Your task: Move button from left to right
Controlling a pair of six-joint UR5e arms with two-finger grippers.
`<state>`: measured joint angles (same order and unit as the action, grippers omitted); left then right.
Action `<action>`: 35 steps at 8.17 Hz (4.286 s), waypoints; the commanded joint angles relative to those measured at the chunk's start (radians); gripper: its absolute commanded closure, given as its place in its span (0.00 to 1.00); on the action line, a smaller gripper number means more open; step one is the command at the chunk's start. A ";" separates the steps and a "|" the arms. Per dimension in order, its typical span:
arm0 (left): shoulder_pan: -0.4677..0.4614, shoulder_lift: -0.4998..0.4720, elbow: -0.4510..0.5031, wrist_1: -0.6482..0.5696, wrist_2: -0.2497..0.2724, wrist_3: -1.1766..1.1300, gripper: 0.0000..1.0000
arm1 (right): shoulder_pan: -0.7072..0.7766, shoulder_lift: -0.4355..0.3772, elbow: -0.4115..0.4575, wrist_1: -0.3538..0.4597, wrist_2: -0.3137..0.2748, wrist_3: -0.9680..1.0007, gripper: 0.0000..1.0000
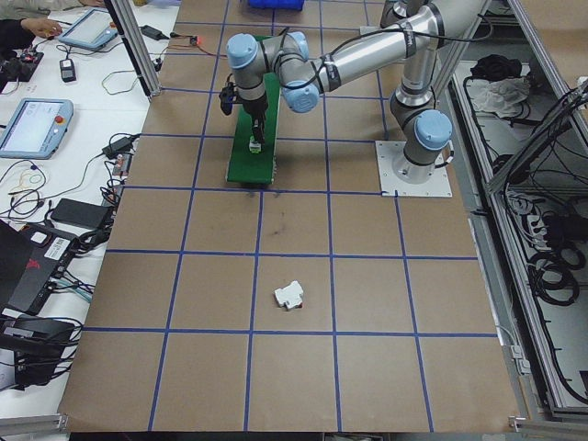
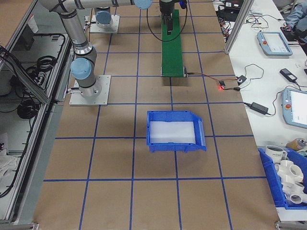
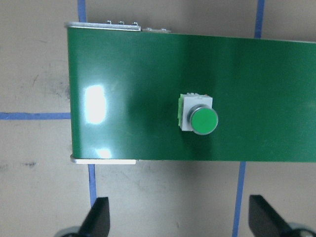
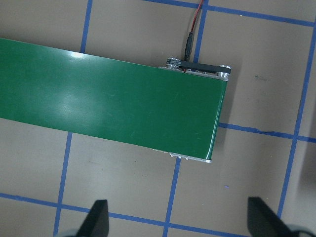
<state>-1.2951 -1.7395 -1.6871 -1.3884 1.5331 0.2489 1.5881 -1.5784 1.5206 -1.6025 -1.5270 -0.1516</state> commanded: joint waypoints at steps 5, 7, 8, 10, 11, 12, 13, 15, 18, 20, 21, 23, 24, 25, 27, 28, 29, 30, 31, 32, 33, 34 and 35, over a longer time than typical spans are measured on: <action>0.010 0.115 0.144 -0.196 -0.001 0.003 0.00 | -0.005 0.151 0.036 -0.084 0.111 0.096 0.00; 0.010 0.123 0.147 -0.215 0.007 -0.005 0.00 | -0.005 0.207 0.039 -0.183 0.137 0.099 0.00; 0.008 0.130 0.147 -0.224 0.001 -0.006 0.00 | -0.005 0.216 0.044 -0.206 0.140 0.102 0.00; 0.010 0.138 0.147 -0.227 0.009 -0.007 0.00 | -0.005 0.276 0.050 -0.322 0.140 0.101 0.00; 0.011 0.138 0.147 -0.227 0.007 -0.005 0.00 | -0.005 0.309 0.050 -0.327 0.140 0.113 0.00; 0.010 0.138 0.147 -0.222 -0.005 -0.006 0.00 | -0.004 0.319 0.061 -0.327 0.166 0.169 0.00; 0.011 0.141 0.147 -0.219 -0.008 -0.007 0.00 | -0.003 0.319 0.099 -0.329 0.271 0.205 0.00; -0.001 0.155 0.145 -0.221 0.008 -0.008 0.00 | -0.002 0.316 0.124 -0.336 0.301 0.242 0.00; 0.010 0.166 0.136 -0.227 0.010 -0.003 0.00 | 0.004 0.337 0.131 -0.330 0.344 0.293 0.00; 0.010 0.167 0.139 -0.236 0.010 -0.005 0.00 | 0.010 0.351 0.145 -0.323 0.350 0.323 0.00; 0.010 0.169 0.144 -0.251 0.009 -0.005 0.00 | 0.010 0.366 0.153 -0.326 0.350 0.322 0.00; 0.010 0.167 0.144 -0.255 0.003 -0.005 0.00 | 0.010 0.383 0.153 -0.327 0.335 0.313 0.00; 0.010 0.167 0.144 -0.255 0.001 -0.005 0.00 | 0.009 0.386 0.153 -0.335 0.335 0.305 0.09; 0.011 0.167 0.144 -0.253 0.002 -0.005 0.00 | 0.010 0.393 0.156 -0.330 0.300 0.258 0.54; 0.013 0.166 0.145 -0.255 0.006 -0.005 0.00 | 0.007 0.406 0.182 -0.326 0.180 0.150 0.78; 0.013 0.166 0.145 -0.255 0.004 -0.005 0.00 | 0.007 0.406 0.181 -0.326 0.173 0.139 1.00; 0.013 0.166 0.145 -0.255 0.004 -0.005 0.00 | 0.007 0.403 0.170 -0.326 0.131 0.130 1.00; 0.013 0.163 0.145 -0.253 0.002 -0.005 0.00 | 0.007 0.397 0.156 -0.324 0.119 0.129 1.00; 0.013 0.163 0.145 -0.253 0.002 -0.005 0.00 | 0.007 0.384 0.123 -0.301 0.098 0.123 1.00; 0.013 0.163 0.145 -0.253 0.005 -0.005 0.00 | -0.003 0.371 0.068 -0.239 0.082 0.109 1.00; 0.013 0.161 0.145 -0.253 0.006 -0.005 0.00 | -0.040 0.362 0.011 -0.214 0.074 0.090 1.00; 0.013 0.159 0.145 -0.253 0.002 -0.005 0.00 | -0.110 0.345 -0.017 -0.164 0.085 0.011 1.00; 0.013 0.159 0.145 -0.253 0.002 -0.005 0.00 | -0.194 0.310 -0.020 -0.124 0.071 -0.064 1.00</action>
<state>-1.2824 -1.5788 -1.5417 -1.6414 1.5370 0.2439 1.5222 -1.2218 1.5379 -1.8042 -1.4442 -0.0946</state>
